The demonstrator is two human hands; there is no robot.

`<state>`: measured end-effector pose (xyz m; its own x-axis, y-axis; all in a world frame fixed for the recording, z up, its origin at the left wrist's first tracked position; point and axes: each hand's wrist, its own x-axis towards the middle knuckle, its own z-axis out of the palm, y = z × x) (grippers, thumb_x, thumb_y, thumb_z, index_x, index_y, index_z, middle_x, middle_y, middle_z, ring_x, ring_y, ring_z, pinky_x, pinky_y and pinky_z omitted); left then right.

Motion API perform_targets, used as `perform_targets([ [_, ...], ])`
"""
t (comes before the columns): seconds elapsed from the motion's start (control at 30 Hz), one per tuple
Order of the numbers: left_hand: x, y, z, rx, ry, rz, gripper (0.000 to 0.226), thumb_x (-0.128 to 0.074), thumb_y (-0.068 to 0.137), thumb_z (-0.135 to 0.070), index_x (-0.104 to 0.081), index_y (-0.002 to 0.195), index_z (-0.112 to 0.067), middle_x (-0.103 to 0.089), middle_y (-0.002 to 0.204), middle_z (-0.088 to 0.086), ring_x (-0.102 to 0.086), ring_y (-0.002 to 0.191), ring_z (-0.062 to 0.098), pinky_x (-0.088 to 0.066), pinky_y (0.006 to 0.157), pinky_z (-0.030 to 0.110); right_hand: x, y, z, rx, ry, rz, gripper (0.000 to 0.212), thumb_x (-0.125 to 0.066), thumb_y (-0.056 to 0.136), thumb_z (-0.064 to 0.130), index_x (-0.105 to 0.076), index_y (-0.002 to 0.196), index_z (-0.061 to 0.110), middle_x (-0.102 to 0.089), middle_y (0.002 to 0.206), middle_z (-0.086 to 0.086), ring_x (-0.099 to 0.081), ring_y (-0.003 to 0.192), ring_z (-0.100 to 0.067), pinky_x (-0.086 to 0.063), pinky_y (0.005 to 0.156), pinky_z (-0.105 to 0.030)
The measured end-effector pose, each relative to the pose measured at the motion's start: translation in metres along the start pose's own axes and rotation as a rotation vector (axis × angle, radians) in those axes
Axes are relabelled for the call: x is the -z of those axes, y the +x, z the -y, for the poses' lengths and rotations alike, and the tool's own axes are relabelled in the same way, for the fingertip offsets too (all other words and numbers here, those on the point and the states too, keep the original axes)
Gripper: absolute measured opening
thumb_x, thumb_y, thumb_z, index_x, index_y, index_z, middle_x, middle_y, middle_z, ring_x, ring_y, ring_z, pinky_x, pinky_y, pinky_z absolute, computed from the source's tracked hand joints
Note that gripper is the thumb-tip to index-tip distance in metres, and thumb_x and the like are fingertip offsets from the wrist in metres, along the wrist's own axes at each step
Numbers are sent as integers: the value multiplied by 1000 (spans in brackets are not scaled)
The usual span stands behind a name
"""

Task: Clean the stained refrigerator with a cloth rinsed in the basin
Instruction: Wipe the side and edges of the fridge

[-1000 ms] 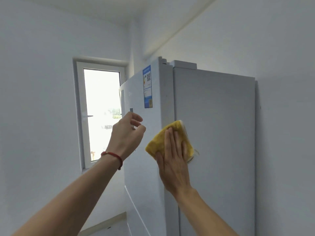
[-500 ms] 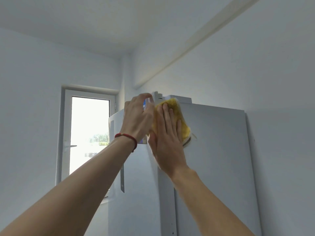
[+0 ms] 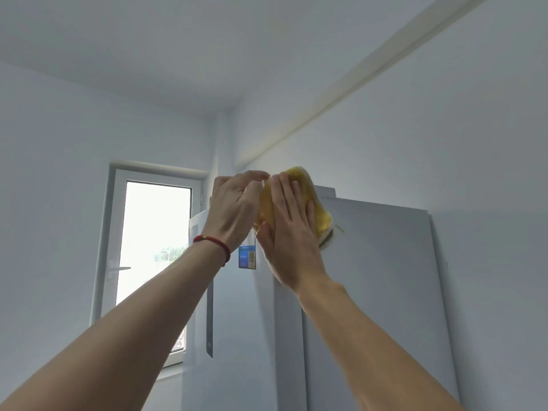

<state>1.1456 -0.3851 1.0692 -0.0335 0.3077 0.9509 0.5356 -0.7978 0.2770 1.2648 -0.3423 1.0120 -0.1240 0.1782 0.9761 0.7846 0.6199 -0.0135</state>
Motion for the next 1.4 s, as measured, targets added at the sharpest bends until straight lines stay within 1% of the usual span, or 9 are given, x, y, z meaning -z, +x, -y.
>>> perform_targets([
  [0.17, 1, -13, 6, -4, -19, 55, 53, -34, 91, -31, -63, 136, -29, -51, 112, -31, -38, 131, 12, -35, 108, 33, -31, -107, 6, -31, 6, -94, 71, -36, 102, 30, -8, 166, 18, -7, 174, 0, -5, 161, -21, -18, 126, -58],
  [0.27, 3, -11, 15, 26, -53, 99, 54, -35, 92, -29, -61, 138, -33, -57, 130, -12, -40, 136, 14, -35, 113, 37, -39, -143, 8, -60, -10, -96, 76, -38, 101, 33, -2, 167, 24, -3, 174, 6, -6, 161, -19, -17, 124, -55],
  [0.43, 11, -7, 12, 62, -137, 131, 44, -38, 102, -16, -60, 139, -26, -63, 135, -7, -52, 127, 10, -41, 102, 20, -24, -70, 7, -120, 83, -68, 69, -28, 104, 41, -7, 166, 21, -5, 174, 3, 2, 161, -17, -6, 129, -52],
  [0.53, 9, -13, 17, 87, -140, 30, 42, -40, 100, -18, -63, 133, -28, -61, 135, -6, -51, 128, 11, -41, 107, 29, -8, 1, 9, -150, 84, -62, 66, -29, 108, 40, -6, 166, 20, -1, 175, 3, 6, 160, -15, 2, 129, -45],
  [0.7, 3, -36, 31, 56, -22, -96, 32, -45, 96, -22, -59, 124, -25, -59, 121, -8, -54, 113, 15, -44, 94, 33, 1, 36, 14, -184, 130, -45, 64, -30, 109, 25, -4, 167, 25, 1, 174, 8, 9, 159, -10, 9, 129, -45],
  [0.97, 2, -84, 47, 61, 27, -135, 21, -53, 89, -13, -56, 104, -27, -62, 101, -8, -57, 93, 19, -57, 79, 41, -43, -138, 14, -101, 73, -119, 61, -19, 111, 37, -4, 166, 15, 0, 175, 0, 0, 161, -23, -5, 126, -50],
  [1.07, -3, -114, 50, 115, 35, -146, 15, -55, 91, -4, -60, 98, -16, -60, 82, 3, -58, 80, 21, -55, 76, 29, -54, -204, 13, -123, -14, -53, 62, -15, 111, 39, -1, 166, 15, -2, 175, -3, -6, 160, -29, -13, 121, -54],
  [1.17, -7, -149, 50, 117, 55, -78, 14, -59, 88, -1, -62, 96, -12, -60, 82, 2, -57, 74, 14, -45, 70, 17, -55, -252, 12, -99, -63, 27, 67, -26, 110, 35, 4, 166, 15, 0, 175, -5, -7, 160, -31, -17, 120, -57],
  [1.4, -13, -172, 55, -50, 93, -52, 16, -57, 86, -11, -64, 100, -9, -60, 93, 0, -56, 82, 15, -43, 70, 9, -33, -143, 6, -135, 62, 42, 80, -41, 109, 38, 11, 163, 12, 15, 173, -7, 14, 160, -23, 2, 129, -54],
])
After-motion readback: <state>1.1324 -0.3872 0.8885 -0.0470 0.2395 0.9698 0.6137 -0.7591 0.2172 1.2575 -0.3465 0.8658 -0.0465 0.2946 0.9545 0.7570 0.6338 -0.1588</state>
